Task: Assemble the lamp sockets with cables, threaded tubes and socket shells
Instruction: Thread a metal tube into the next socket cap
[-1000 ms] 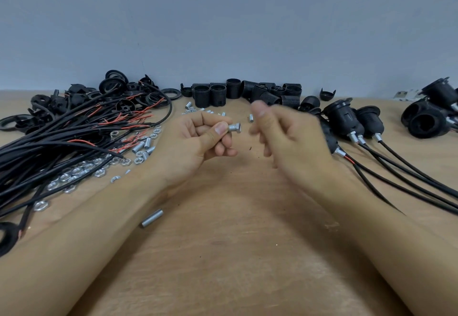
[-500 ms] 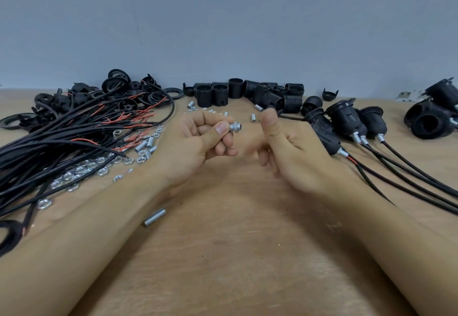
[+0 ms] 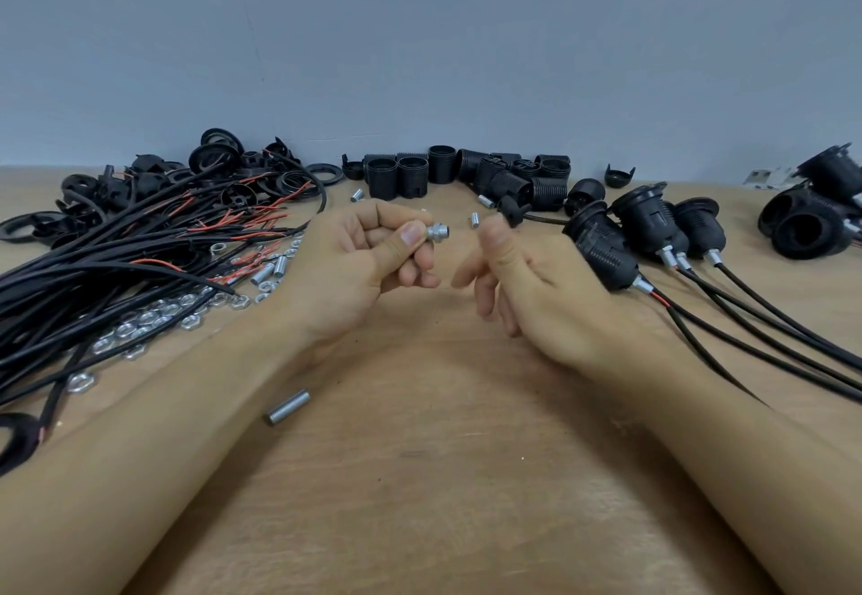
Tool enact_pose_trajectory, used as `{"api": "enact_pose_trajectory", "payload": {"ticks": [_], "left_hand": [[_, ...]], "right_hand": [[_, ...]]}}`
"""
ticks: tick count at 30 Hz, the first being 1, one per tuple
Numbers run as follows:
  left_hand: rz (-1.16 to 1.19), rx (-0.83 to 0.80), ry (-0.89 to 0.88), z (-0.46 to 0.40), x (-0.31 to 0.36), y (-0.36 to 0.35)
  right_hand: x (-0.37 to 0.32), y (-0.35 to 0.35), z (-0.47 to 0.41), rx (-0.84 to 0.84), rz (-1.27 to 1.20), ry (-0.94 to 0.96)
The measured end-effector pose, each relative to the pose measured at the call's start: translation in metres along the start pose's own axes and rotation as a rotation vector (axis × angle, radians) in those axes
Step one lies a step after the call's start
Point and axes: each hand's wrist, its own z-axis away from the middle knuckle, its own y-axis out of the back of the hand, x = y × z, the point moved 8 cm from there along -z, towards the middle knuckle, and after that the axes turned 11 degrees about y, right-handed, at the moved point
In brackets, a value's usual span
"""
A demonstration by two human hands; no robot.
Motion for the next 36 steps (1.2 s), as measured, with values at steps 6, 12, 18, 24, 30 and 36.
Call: {"api": "enact_pose_trajectory", "payload": {"ticks": [6, 12, 18, 24, 30, 36], "left_hand": [[-0.103, -0.007, -0.014, 0.001, -0.001, -0.004], [-0.123, 0.022, -0.009, 0.002, 0.000, -0.002], [-0.235, 0.016, -0.024, 0.004, -0.002, -0.006], [-0.278, -0.037, -0.064, 0.005, 0.000, -0.012], [-0.275, -0.076, -0.062, 0.006, 0.001, -0.014], [-0.290, -0.058, -0.089, 0.006, 0.001, -0.013]], "right_hand": [[-0.005, 0.001, 0.000, 0.020, -0.115, 0.072], [-0.004, 0.014, -0.001, 0.117, -0.052, 0.058], [-0.003, 0.002, 0.000, 0.023, -0.031, 0.020], [-0.001, 0.007, 0.000, 0.065, -0.028, 0.035], [0.002, 0.001, 0.000, 0.065, -0.082, 0.020], [0.001, 0.000, 0.000, 0.027, -0.093, 0.022]]}}
